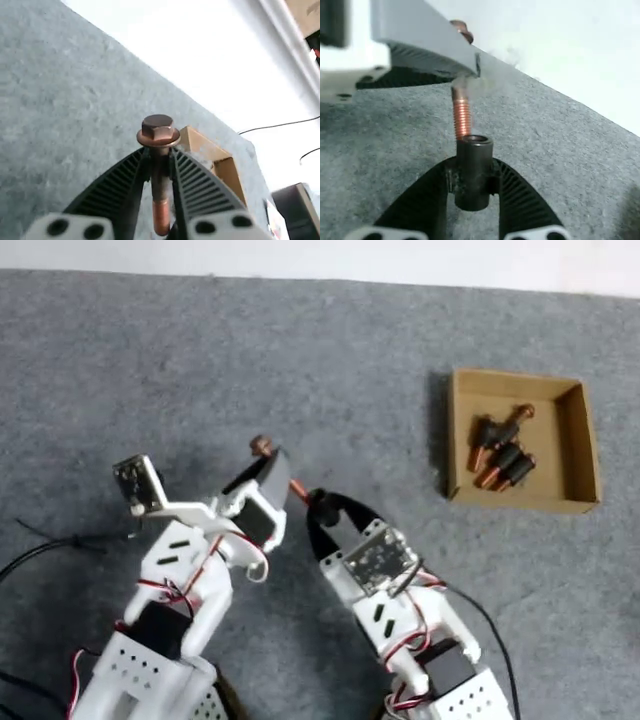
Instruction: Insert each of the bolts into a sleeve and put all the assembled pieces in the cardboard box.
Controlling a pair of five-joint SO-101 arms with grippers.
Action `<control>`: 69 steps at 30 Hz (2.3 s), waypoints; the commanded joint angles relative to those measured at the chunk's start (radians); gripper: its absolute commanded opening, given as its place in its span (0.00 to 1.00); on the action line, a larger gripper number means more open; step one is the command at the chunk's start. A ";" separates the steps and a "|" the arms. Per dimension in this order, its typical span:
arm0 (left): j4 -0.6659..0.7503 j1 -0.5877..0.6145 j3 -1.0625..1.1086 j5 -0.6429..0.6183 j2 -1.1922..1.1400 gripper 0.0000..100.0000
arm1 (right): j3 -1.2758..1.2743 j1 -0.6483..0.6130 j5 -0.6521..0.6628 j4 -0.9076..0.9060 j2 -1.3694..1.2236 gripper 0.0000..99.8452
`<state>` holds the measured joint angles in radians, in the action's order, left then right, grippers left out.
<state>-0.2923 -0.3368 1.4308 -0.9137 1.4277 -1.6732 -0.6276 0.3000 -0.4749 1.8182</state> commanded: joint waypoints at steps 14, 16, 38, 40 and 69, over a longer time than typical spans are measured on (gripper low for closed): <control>0.135 0.008 0.022 -0.017 0.031 0.00 | -0.148 -0.013 0.178 -0.056 0.019 0.00; 0.091 -0.010 0.027 -0.017 0.050 0.00 | -0.147 -0.013 0.178 -0.056 0.019 0.00; -0.184 -0.045 0.127 -0.014 0.384 0.00 | -0.147 -0.018 0.180 -0.058 0.019 0.00; -0.184 -0.041 0.130 -0.014 0.384 0.00 | -0.147 -0.019 0.180 -0.058 0.019 0.00; -0.267 -0.082 0.199 -0.014 0.384 0.00 | -0.142 -0.054 0.181 -0.054 0.021 0.00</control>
<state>-0.4780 -0.3813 1.6379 -0.9337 1.8220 -1.6732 -0.7165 0.4749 -0.5378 1.8151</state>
